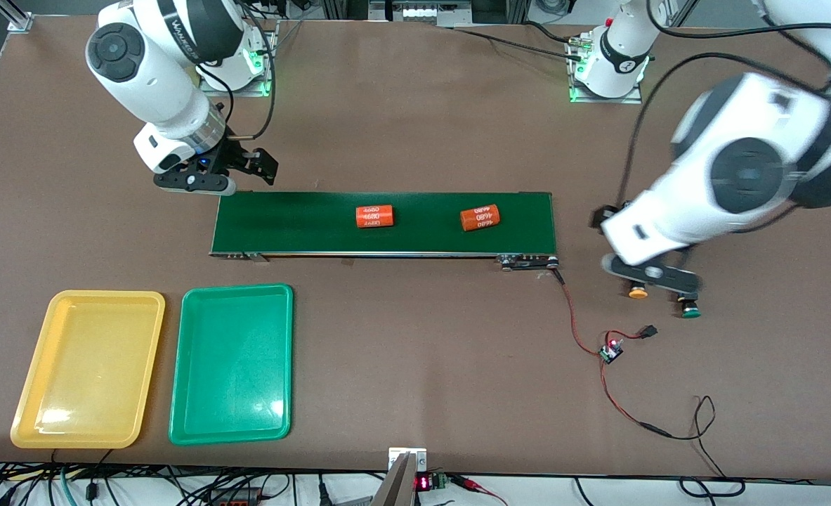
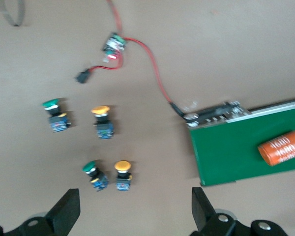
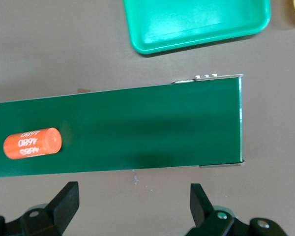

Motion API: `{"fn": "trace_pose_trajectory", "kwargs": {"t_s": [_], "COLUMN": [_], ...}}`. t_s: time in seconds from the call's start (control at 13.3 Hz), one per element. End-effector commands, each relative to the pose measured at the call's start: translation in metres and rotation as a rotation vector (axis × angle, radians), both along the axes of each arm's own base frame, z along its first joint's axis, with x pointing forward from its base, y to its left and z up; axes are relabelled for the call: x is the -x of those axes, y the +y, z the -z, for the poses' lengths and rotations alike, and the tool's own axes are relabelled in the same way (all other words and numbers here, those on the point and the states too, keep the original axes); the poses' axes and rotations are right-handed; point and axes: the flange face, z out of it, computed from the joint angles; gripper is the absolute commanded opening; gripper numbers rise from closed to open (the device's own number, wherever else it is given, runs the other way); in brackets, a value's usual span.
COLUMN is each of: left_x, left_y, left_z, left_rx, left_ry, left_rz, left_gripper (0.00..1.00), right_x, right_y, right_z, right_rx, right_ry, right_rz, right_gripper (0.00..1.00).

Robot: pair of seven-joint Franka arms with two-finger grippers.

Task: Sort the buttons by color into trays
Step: 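Reach and grasp a yellow-capped button with the left gripper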

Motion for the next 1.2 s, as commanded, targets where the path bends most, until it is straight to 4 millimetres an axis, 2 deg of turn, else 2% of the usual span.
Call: {"fn": "trace_pose_trajectory", "kwargs": {"t_s": [0.0, 0.08, 0.23, 0.3, 0.38, 0.53, 0.75, 0.9, 0.98, 1.13], "left_x": [-0.009, -0.01, -0.023, -0.023, -0.025, -0.024, -0.016, -0.009, -0.006, -0.02], "left_y": [0.011, 0.014, 0.031, 0.016, 0.023, 0.029, 0.074, 0.1, 0.106, 0.119], "left_z": [-0.006, -0.004, 0.013, 0.017, 0.021, 0.021, 0.044, 0.085, 0.109, 0.145], "left_rx": [-0.002, -0.01, -0.03, -0.065, -0.108, -0.081, 0.019, 0.066, 0.069, 0.091], "left_ry": [0.0, -0.003, -0.024, -0.04, -0.045, -0.049, -0.042, -0.125, -0.148, -0.182], "left_rz": [-0.042, -0.068, -0.177, -0.174, -0.198, -0.264, -0.42, -0.473, -0.449, -0.359], "left_gripper": [1.0, 1.0, 1.0, 1.0, 1.0, 1.0, 1.0, 1.0, 1.0, 1.0], "right_x": [0.002, 0.002, 0.002, 0.001, 0.001, 0.0, 0.001, 0.001, 0.0, 0.0], "right_y": [0.018, 0.02, 0.024, 0.028, 0.033, 0.034, 0.035, 0.033, 0.031, 0.031], "right_z": [0.006, 0.007, 0.012, 0.015, 0.017, 0.02, 0.021, 0.022, 0.021, 0.021], "right_rx": [0.011, 0.012, 0.01, 0.013, 0.015, 0.042, 0.049, 0.05, 0.05, 0.051], "right_ry": [-0.005, -0.006, -0.025, -0.038, -0.046, -0.062, -0.057, -0.056, -0.058, -0.056], "right_rz": [-0.021, -0.025, -0.033, -0.045, -0.059, -0.096, -0.107, -0.145, -0.174, -0.167], "right_gripper": [1.0, 1.0, 1.0, 1.0, 1.0, 1.0, 1.0, 1.0, 1.0, 1.0]}}
